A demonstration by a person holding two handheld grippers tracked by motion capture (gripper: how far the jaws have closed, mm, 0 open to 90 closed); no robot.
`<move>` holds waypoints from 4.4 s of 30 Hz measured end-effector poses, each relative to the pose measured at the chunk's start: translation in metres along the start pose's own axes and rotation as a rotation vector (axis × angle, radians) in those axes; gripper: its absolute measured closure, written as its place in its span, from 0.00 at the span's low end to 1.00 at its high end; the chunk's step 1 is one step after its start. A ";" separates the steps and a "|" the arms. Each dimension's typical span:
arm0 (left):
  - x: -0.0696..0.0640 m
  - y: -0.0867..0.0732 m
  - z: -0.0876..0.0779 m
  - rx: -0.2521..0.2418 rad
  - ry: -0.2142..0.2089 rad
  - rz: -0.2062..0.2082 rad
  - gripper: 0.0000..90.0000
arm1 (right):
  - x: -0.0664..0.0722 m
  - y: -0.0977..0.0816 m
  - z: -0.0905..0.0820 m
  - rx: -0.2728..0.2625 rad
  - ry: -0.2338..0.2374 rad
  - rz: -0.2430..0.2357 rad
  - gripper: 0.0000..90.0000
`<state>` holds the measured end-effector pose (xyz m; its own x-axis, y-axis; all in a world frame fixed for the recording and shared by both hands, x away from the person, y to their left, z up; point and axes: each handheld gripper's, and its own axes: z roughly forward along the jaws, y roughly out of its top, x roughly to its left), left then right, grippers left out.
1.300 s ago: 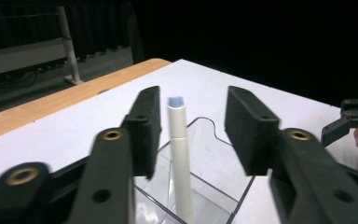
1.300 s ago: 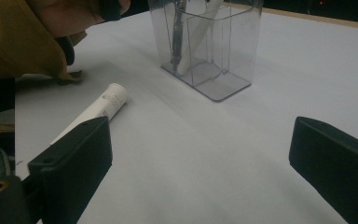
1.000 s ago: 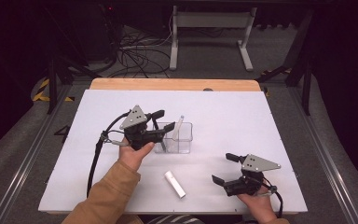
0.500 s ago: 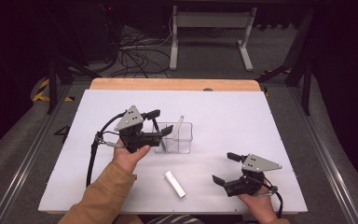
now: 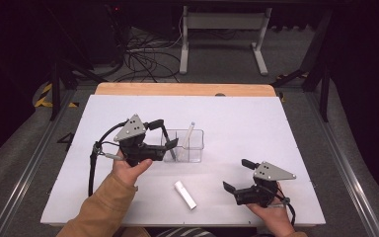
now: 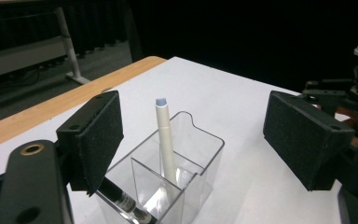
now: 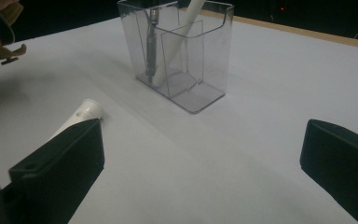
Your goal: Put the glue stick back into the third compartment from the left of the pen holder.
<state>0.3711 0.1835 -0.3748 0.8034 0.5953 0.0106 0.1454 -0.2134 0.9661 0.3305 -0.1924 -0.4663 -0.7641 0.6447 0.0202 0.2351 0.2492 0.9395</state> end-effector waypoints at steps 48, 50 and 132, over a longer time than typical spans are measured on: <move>-0.001 -0.087 -0.097 0.118 0.134 -0.045 0.20 | 0.006 0.028 -0.007 -0.004 -0.026 0.012 0.09; -0.001 -0.089 -0.099 0.116 0.135 -0.051 0.20 | 0.007 0.028 -0.006 -0.001 -0.025 0.008 0.09; 0.000 -0.103 -0.102 0.115 0.144 -0.103 0.20 | 0.081 0.085 0.078 0.473 0.007 0.045 0.38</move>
<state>0.2978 0.2844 -0.4480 0.6916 0.7211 -0.0417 0.2935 -0.2278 0.9284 0.3352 -0.0628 -0.4117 -0.7506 0.6579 0.0617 0.5147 0.5236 0.6789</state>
